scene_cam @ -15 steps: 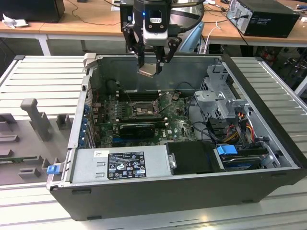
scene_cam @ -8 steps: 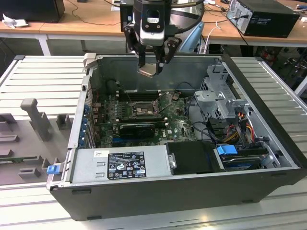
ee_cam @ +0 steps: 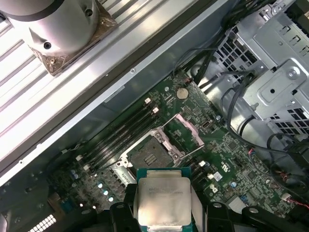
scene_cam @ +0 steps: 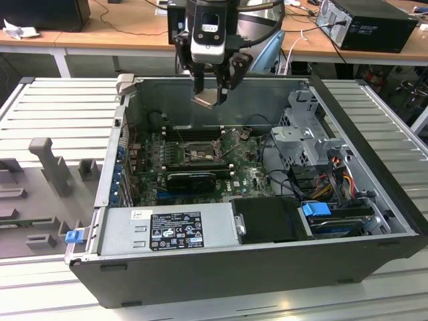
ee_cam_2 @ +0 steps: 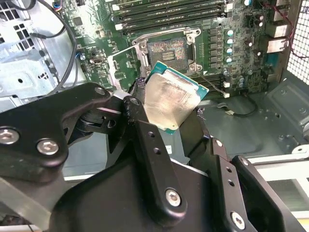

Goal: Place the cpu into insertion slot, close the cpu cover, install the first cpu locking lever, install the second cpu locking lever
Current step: 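Place the cpu into insertion slot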

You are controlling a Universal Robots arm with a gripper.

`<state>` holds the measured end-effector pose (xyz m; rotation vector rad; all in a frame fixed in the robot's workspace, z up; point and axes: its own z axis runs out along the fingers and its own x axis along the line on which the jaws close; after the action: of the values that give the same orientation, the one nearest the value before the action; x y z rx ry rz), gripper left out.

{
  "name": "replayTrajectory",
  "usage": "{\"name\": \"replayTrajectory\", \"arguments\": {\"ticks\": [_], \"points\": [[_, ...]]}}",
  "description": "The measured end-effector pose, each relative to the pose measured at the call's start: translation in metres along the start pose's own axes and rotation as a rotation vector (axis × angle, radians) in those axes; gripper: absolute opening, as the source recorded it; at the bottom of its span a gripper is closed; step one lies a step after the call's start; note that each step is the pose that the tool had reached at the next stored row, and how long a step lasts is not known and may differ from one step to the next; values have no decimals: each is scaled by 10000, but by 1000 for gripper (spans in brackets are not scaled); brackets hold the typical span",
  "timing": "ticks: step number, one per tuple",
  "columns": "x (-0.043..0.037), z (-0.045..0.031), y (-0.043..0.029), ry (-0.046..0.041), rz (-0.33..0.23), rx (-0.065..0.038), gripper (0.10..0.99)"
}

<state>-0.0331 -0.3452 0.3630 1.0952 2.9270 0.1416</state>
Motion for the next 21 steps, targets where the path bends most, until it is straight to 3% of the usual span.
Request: {"name": "replayTrajectory", "arguments": {"ticks": [13, 21], "points": [[0, 2, 0, -83, 920, -18, 529], [0, 7, -1, -159, 1767, -34, 529]]}}
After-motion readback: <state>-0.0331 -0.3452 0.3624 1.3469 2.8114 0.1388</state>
